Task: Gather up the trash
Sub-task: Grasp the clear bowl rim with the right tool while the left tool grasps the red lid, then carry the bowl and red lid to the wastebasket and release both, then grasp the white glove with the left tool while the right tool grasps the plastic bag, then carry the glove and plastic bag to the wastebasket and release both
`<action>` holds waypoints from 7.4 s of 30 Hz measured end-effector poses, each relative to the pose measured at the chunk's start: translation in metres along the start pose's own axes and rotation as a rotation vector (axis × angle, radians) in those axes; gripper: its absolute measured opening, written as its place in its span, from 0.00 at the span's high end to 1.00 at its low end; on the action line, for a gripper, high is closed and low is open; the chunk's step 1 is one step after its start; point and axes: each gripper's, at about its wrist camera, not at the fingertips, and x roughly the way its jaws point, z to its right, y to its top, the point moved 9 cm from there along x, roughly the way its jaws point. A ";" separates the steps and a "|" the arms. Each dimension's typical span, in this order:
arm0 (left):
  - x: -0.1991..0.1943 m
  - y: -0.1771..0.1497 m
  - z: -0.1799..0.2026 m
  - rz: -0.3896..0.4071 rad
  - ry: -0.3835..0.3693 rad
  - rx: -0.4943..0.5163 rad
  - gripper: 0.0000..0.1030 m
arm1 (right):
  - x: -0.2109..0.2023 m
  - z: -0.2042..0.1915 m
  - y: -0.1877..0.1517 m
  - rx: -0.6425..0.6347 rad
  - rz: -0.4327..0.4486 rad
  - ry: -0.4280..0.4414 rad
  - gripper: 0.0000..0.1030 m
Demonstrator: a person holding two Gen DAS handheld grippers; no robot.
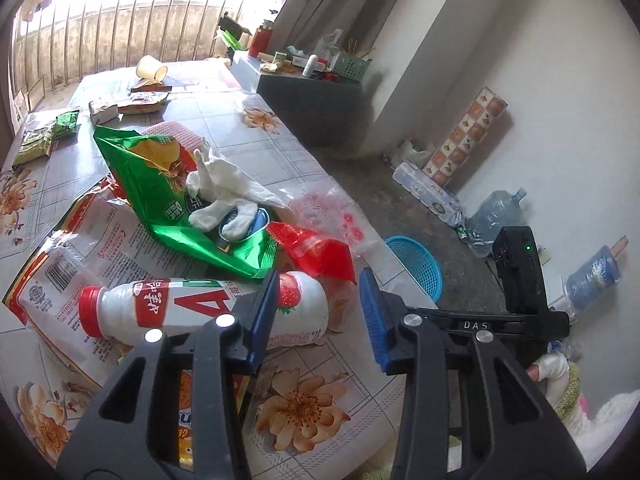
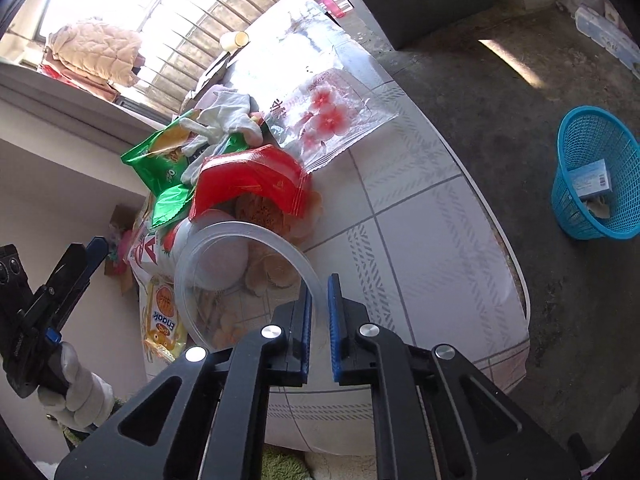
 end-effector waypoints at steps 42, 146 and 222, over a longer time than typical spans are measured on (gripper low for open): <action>0.049 0.030 0.047 -0.254 0.275 0.530 0.93 | -0.024 0.017 -0.002 0.057 -0.004 0.127 0.94; 0.152 0.087 -0.099 -0.259 0.285 0.116 0.99 | 0.057 -0.028 0.111 -0.370 0.066 -0.267 0.84; 0.340 0.043 0.308 -0.408 -0.179 0.400 0.50 | -0.095 0.416 0.069 0.584 0.405 -0.410 0.59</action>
